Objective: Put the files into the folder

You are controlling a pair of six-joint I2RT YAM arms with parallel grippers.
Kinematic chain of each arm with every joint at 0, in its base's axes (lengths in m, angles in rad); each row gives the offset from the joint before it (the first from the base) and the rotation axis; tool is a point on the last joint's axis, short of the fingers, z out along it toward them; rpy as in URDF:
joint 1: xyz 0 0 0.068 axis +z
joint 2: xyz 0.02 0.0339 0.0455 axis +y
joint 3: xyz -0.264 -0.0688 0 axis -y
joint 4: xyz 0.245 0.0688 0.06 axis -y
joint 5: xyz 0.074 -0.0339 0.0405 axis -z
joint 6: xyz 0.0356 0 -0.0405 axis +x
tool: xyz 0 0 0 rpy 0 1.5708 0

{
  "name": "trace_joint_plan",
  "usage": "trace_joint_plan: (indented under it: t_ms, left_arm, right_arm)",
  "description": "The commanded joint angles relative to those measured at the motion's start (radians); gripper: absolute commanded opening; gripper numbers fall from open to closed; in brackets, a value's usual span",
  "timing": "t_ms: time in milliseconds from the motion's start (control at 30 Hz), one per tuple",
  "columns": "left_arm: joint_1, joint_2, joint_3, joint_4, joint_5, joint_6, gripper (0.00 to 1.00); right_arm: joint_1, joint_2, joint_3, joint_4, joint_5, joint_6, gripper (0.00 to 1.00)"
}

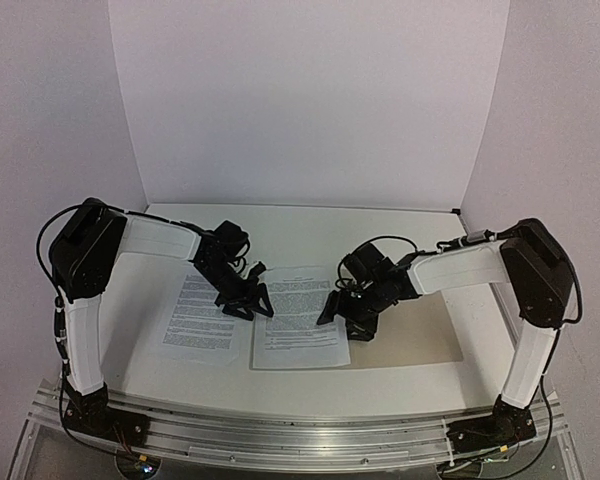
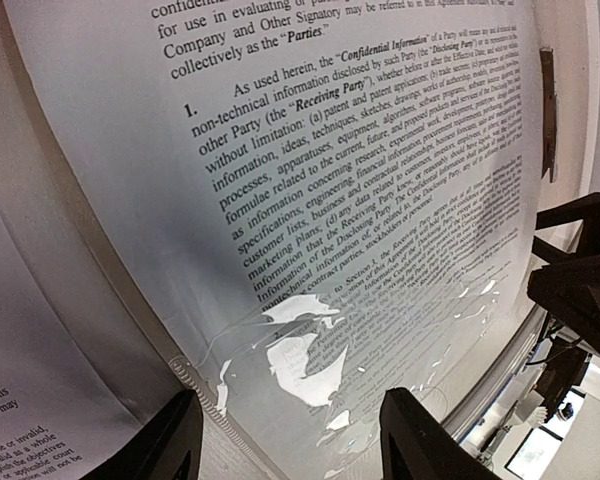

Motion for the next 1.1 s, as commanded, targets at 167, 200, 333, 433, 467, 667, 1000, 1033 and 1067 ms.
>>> trace_joint_plan:
  t_ms: [167, 200, 333, 433, 467, 667, 1000, 1033, 1067]
  left_arm:
    - [0.002, 0.015, -0.05, -0.009, -0.046, -0.008, 0.61]
    - [0.002, 0.016, -0.052, -0.009, -0.044, -0.009, 0.61]
    - [0.002, 0.012, -0.059, -0.006, -0.04, -0.012, 0.58]
    - [0.002, 0.013, -0.065, -0.001, -0.029, -0.016, 0.58]
    - [0.002, 0.014, -0.066, 0.0, -0.026, -0.018, 0.57]
    - [0.001, 0.02, -0.065, 0.005, -0.012, -0.023, 0.57]
    - [0.0, 0.011, -0.067, 0.006, -0.015, -0.021, 0.57]
    - [0.001, 0.01, -0.066, 0.007, -0.015, -0.02, 0.57]
    - [0.001, 0.009, -0.067, 0.007, -0.016, -0.02, 0.57]
  right_arm:
    - [0.025, -0.011, -0.009, -0.126, 0.015, -0.054, 0.49]
    - [0.025, -0.012, -0.012, -0.126, 0.015, -0.053, 0.43]
    - [0.026, -0.031, -0.035, -0.124, 0.017, -0.033, 0.33]
    - [0.026, -0.042, -0.055, -0.109, 0.01, -0.018, 0.23]
    - [0.026, -0.041, -0.061, -0.1, 0.003, -0.014, 0.19]
    - [0.025, -0.026, -0.106, 0.028, -0.067, 0.05, 0.05]
    - [0.029, -0.021, -0.13, 0.057, -0.079, 0.066, 0.04]
    - [0.031, -0.024, -0.133, 0.057, -0.08, 0.066, 0.04]
    - [0.031, -0.028, -0.134, 0.055, -0.076, 0.063, 0.06]
